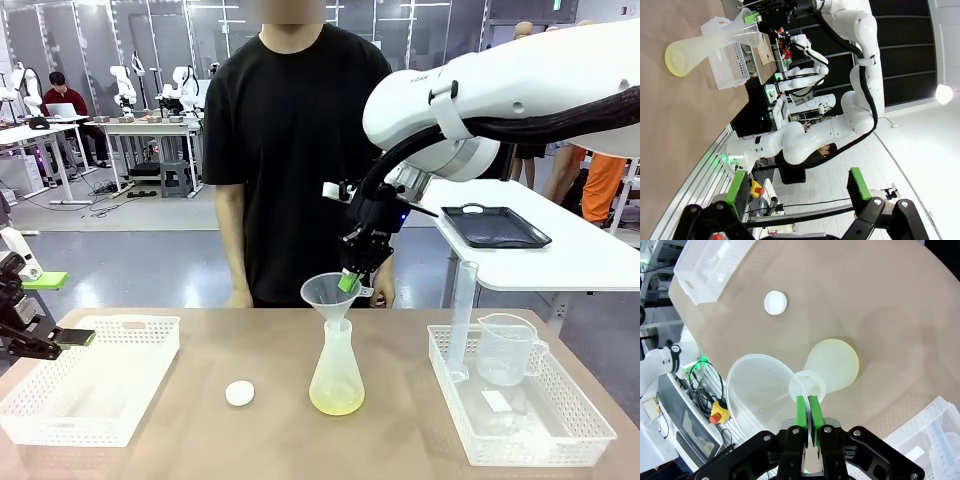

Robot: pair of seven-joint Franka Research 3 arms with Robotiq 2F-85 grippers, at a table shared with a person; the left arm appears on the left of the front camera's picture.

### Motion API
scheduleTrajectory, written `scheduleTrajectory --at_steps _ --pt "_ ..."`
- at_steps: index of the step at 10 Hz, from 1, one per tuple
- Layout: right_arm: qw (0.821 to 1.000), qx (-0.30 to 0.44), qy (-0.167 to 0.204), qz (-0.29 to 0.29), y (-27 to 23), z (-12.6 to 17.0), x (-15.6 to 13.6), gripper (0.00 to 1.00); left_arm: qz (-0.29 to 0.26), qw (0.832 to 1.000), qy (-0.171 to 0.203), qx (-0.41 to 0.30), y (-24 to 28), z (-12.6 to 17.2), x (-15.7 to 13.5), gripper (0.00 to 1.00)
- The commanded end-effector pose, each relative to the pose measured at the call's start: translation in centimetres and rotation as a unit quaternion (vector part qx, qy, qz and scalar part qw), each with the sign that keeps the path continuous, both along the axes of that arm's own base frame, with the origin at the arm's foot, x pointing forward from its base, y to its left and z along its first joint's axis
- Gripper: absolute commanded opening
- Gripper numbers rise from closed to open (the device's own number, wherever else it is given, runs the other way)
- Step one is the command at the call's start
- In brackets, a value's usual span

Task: Prepare the solutions needed for the experiment.
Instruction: Once the solution is in the Big flask , pick up the Plastic Funnel and place it back into the right Organizing basket.

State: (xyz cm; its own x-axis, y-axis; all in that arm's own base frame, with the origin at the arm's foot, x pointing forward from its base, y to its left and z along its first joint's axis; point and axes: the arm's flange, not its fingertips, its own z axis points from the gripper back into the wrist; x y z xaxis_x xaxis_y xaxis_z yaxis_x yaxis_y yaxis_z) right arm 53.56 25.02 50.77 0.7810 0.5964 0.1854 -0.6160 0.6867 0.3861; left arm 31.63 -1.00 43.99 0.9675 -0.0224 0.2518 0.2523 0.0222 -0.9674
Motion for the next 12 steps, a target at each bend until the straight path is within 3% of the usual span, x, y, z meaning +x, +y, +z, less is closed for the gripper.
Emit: scheduleTrajectory --at_steps 1,7,12 --pt "1.000 0.011 -0.015 0.004 -0.3 1.0 -0.9 0.00 -0.001 1.000 -0.003 -0.003 0.0 0.2 -0.1 1.00" --pt "0.997 0.003 -0.078 0.014 -0.4 6.5 -3.7 0.00 -0.001 1.000 -0.003 -0.003 0.0 0.2 -0.1 1.00" --pt "0.996 -0.010 -0.086 -0.018 -2.8 8.8 -5.4 0.00 -0.001 1.000 -0.003 -0.003 0.0 0.2 -0.1 1.00"
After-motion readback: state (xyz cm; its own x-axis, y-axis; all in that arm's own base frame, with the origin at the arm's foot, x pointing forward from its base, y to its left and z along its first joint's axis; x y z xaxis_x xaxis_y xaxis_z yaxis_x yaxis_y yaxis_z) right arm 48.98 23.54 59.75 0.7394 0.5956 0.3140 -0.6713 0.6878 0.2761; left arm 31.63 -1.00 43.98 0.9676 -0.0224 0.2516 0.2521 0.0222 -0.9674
